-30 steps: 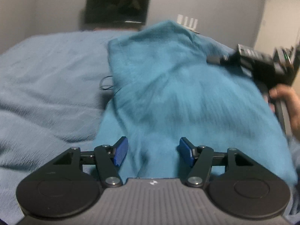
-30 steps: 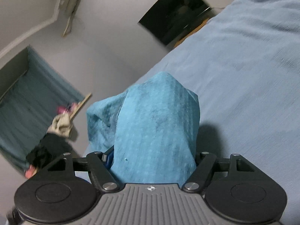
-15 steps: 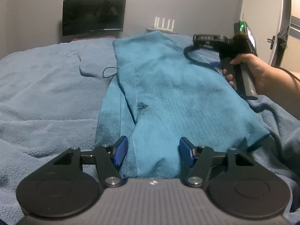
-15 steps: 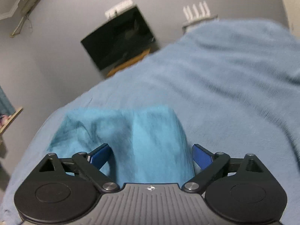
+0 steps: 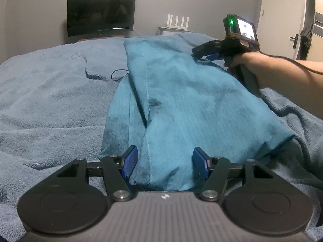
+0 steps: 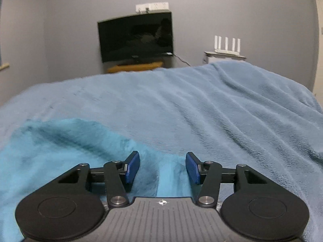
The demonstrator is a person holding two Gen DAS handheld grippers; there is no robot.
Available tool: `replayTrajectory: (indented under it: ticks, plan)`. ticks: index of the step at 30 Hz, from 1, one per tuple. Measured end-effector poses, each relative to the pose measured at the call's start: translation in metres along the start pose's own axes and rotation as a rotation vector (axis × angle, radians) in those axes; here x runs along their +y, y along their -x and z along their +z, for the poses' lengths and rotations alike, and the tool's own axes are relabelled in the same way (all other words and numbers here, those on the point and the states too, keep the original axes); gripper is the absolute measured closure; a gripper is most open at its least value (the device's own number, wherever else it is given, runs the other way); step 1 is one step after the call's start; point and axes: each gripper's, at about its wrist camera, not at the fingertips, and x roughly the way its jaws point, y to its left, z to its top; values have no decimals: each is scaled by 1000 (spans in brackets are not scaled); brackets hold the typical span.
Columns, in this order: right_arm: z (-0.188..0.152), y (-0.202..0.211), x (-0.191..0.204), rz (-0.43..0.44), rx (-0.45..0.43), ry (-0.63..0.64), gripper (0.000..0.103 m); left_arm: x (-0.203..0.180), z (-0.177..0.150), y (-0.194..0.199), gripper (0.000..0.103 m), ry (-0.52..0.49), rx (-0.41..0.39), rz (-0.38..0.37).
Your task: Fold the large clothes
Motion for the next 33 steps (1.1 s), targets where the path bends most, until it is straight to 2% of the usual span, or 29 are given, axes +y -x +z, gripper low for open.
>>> replayTrajectory:
  ticks: [4,6,9,13,15,16,19,22,23,24,25,26,27,29,33]
  plan:
    - [6,-4,15,4,-33,49,53,1,-1,-3,44,15,22,-1]
    - [9,-3,36,-2,-45,135,58,1,-2,-3,44,17,23,1]
    - [12,-7,71,-68,-32,295,68,0,-3,-2,44,18,24,9]
    - [14,-20,121,-202,-26,558,71,-1,-5,-1,44,27,26,6]
    - [16,-27,143,-236,-20,646,81,-1,-4,-1,44,29,26,2]
    - [18,-33,151,-240,-4,657,86,-1,-3,-3,44,29,28,2]
    - [27,-43,166,-179,51,618,98,0,-2,-3,44,37,31,-5]
    - [34,-38,177,-81,56,571,99,2,-2,-5,44,49,35,-14]
    - [36,-32,172,-17,54,523,98,3,-2,-4,44,55,33,-20]
    - [44,-26,166,63,62,424,82,3,-2,-4,44,60,32,-23]
    - [50,-19,155,132,60,320,54,4,-2,-3,44,64,31,-27]
    - [54,-11,143,195,43,216,43,5,-2,-3,44,67,29,-31]
    - [54,0,134,231,31,148,40,6,-3,-2,44,69,28,-35]
    - [47,24,116,260,7,86,42,7,-4,0,44,74,27,-37]
    - [-5,87,88,230,-22,116,40,9,-6,3,43,88,24,-37]
